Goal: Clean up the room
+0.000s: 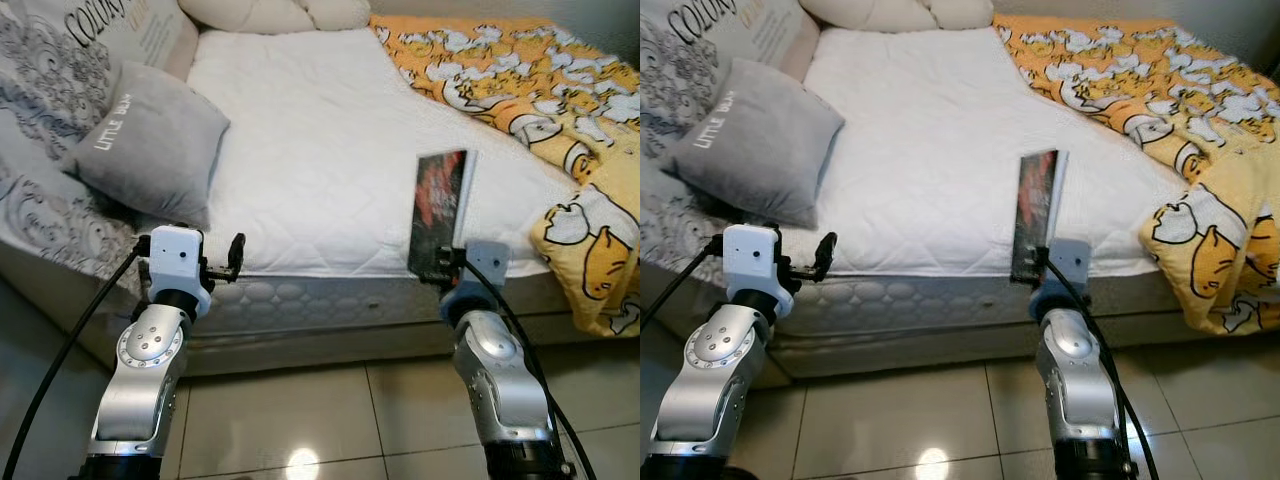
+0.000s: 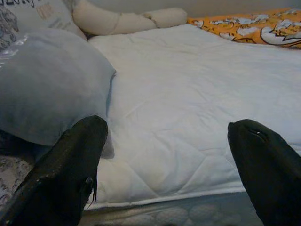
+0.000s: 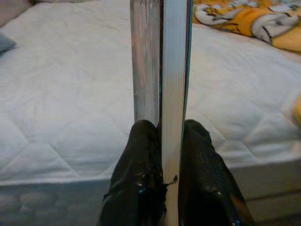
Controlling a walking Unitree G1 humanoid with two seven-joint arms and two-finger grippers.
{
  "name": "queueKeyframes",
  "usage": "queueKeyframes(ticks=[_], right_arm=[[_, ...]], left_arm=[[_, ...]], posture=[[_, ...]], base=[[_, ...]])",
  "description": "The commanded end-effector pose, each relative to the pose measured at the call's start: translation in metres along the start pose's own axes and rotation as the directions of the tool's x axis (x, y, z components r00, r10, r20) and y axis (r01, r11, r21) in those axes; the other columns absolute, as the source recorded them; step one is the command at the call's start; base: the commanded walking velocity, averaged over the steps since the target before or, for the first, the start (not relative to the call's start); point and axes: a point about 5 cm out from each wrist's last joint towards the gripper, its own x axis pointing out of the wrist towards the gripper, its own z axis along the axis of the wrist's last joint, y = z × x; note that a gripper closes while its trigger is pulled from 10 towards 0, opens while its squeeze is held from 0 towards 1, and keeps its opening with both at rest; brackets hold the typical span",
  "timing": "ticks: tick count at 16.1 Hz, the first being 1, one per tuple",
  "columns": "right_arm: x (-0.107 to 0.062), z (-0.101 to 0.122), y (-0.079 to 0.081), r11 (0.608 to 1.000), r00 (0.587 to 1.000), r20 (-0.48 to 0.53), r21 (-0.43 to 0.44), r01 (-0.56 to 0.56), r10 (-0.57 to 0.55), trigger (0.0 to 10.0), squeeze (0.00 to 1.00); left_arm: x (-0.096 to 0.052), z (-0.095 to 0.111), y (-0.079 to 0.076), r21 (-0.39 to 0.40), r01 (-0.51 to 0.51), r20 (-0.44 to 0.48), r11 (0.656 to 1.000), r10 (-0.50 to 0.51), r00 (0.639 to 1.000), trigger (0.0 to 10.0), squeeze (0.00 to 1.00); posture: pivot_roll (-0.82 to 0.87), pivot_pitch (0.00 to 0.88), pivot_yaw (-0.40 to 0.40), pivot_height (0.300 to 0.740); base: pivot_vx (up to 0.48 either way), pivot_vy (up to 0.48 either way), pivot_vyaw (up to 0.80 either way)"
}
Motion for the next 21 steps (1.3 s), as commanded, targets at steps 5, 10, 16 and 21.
queueKeyframes(ticks=[5, 10, 16, 21], right_arm=[[0.002, 0.007, 0.009, 0.998, 0.997, 0.032, -0.008, -0.066, 0.066, 10.0, 0.00], [0.002, 0.008, 0.013, 0.995, 0.995, 0.036, -0.014, -0.098, 0.098, 10.0, 0.00], [0.002, 0.007, 0.019, 0.987, 0.988, 0.029, -0.052, -0.149, 0.151, 10.0, 0.00], [0.002, 0.006, 0.022, 0.983, 0.984, 0.024, -0.051, -0.175, 0.176, 10.0, 0.00]], left_arm=[[-0.001, 0.001, 0.002, 0.008, -0.006, 0.001, 1.000, 0.005, 1.000, 10.0, 0.53], [-0.001, 0.001, 0.002, 0.009, -0.004, 0.000, 1.000, 0.004, 1.000, 10.0, 0.53], [-0.001, 0.002, 0.002, 0.008, -0.002, 0.005, 1.000, 0.002, 1.000, 10.0, 0.54], [0.000, 0.003, 0.002, 0.012, 0.004, 0.006, 1.000, -0.004, 1.000, 10.0, 0.54]], posture=[[-0.04, 0.000, -0.019, 0.740], [-0.03, 0.000, -0.022, 0.740], [-0.03, 0.000, -0.022, 0.740], [-0.03, 0.000, -0.022, 0.740]], base=[[0.341, 0.000, 0.48], [0.341, 0.000, 0.00], [0.342, 0.000, 0.27], [0.340, 0.000, 0.16]])
